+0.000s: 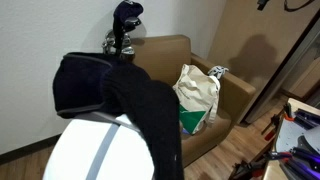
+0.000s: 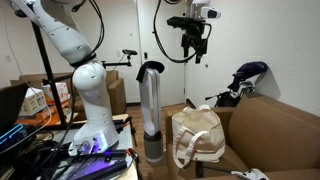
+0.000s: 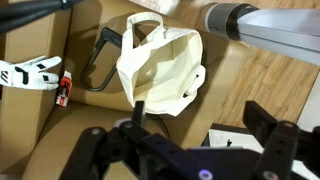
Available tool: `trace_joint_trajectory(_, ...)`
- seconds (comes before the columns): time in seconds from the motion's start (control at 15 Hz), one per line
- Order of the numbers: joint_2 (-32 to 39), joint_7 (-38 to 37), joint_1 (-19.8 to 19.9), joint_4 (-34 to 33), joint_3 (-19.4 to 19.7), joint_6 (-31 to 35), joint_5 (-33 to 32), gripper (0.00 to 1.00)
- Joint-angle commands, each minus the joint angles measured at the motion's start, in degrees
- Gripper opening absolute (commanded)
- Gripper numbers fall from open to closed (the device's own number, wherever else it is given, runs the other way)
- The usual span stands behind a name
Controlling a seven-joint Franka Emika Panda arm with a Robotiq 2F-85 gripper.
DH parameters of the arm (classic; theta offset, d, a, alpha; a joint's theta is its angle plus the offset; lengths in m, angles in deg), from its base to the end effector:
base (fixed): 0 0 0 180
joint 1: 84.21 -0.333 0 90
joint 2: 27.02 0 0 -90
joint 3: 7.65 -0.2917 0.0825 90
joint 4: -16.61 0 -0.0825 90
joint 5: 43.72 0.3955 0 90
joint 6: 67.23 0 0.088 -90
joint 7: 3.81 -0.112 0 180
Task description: Pick up the glove from the right armrest of the sofa and place it inside the white bag
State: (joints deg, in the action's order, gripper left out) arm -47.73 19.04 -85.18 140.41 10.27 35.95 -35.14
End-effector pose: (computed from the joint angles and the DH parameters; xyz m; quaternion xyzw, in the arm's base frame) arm 0.4498 -0.1338 0.5078 -0.9909 -0.0433 -0.0343 0.1225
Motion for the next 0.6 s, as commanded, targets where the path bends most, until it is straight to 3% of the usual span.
trace_joint_trajectory(0.0,0.3,0.6,2.2,-0.1,-1.8,-0.2,0.7,1.00)
trace_joint_trajectory(0.53,12.7,-7.6,9.2,2.1,-1.4,23.2,-4.9,1.00)
